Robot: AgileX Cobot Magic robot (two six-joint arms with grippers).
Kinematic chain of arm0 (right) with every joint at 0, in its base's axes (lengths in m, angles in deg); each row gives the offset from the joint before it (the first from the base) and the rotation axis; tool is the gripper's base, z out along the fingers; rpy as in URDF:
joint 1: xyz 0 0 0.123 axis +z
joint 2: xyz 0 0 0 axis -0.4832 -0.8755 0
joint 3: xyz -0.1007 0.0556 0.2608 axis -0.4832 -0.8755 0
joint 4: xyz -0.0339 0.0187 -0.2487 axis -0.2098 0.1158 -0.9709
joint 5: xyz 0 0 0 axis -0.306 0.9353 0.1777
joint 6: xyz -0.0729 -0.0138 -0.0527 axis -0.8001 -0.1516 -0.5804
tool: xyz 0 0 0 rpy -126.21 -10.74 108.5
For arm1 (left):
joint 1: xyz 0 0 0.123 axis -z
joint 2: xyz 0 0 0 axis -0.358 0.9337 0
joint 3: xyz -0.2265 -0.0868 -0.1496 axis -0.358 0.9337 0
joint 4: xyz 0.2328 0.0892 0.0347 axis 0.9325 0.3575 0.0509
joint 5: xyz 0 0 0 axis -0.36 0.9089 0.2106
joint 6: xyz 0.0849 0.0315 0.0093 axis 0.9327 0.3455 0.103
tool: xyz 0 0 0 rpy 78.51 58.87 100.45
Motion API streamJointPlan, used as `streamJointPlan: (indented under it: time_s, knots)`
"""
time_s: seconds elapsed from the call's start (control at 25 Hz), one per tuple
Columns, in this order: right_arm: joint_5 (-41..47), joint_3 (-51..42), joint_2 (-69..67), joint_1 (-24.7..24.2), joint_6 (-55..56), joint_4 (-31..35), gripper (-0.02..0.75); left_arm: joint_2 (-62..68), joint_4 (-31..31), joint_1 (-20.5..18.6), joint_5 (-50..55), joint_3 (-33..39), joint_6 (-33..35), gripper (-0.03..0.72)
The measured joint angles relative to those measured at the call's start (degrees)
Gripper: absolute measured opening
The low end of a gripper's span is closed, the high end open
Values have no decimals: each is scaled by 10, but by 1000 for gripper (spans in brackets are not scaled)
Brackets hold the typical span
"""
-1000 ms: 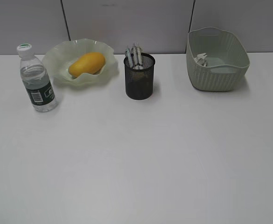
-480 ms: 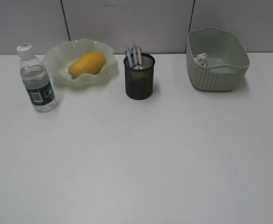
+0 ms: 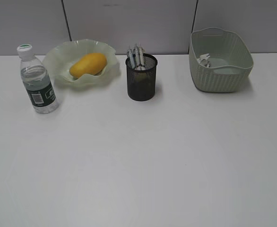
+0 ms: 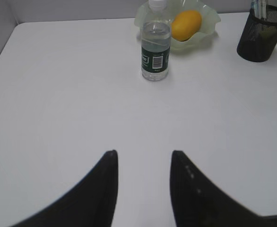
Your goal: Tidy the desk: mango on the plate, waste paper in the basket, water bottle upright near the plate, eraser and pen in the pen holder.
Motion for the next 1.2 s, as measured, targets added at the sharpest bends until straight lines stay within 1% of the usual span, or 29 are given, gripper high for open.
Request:
streamJointPlan:
  time_s: [0.28, 1.2]
  knots:
    - [0, 0, 0, 0, 0, 0, 459, 0, 0, 0, 0, 0, 0, 244]
    - [0, 0, 0, 0, 0, 0, 459, 0, 0, 0, 0, 0, 0, 241]
